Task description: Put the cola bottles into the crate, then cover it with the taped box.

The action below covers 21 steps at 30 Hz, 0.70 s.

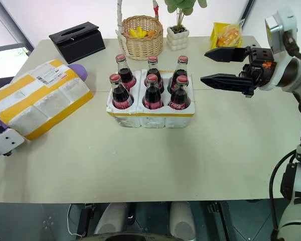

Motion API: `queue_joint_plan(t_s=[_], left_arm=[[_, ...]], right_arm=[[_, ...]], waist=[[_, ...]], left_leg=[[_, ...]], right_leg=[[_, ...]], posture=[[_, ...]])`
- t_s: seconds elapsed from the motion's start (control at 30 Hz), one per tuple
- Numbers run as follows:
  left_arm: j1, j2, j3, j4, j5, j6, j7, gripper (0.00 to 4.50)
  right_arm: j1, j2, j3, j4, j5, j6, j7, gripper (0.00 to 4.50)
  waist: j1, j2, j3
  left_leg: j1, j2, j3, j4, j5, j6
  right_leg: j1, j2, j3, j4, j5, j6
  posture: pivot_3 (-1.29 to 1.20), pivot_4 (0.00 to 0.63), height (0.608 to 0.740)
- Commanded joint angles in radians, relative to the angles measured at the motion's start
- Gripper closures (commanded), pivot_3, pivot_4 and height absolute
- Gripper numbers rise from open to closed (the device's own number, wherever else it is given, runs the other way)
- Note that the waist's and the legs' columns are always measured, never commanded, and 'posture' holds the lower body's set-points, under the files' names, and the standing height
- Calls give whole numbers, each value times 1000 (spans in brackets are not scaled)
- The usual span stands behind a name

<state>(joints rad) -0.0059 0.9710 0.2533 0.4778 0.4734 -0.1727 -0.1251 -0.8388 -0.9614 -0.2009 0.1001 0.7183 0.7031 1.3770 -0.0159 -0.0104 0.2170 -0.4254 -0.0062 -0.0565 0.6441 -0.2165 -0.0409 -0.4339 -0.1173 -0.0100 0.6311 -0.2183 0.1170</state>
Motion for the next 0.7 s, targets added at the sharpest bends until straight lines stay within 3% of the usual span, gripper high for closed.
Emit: queue_joint_plan(t_s=[0.03,0.3,0.4,0.6,0.7], left_arm=[[-58,21,-38,80,29,-38,95,0],[-137,31,-133,151,69,-61,170,0],[-160,32,-156,166,70,-65,174,882],[-175,38,-170,187,50,-65,187,3762],[-175,37,-157,192,28,-56,187,3920]], right_arm=[[-14,-22,-37,-30,18,-4,-6,60],[-20,-23,-32,-23,10,-15,-5,60],[-8,-27,-38,-35,17,-8,-4,0],[4,-39,-44,-47,24,-1,1,0],[6,-40,-45,-52,24,0,-1,0]], waist=[[2,0,0],[3,0,0],[3,0,0],[4,1,-1],[3,1,-1]], left_leg=[[0,0,0,0,0,0],[0,0,0,1,0,0],[0,0,0,1,0,0],[0,0,0,1,0,0],[1,0,1,1,0,0]], right_leg=[[0,0,0,0,0,1],[0,0,0,0,1,2],[1,0,0,0,2,2],[1,0,0,0,2,2],[1,0,0,0,2,2]], posture=[[0,150,740],[0,150,740],[0,150,740],[0,150,740],[0,150,740]])
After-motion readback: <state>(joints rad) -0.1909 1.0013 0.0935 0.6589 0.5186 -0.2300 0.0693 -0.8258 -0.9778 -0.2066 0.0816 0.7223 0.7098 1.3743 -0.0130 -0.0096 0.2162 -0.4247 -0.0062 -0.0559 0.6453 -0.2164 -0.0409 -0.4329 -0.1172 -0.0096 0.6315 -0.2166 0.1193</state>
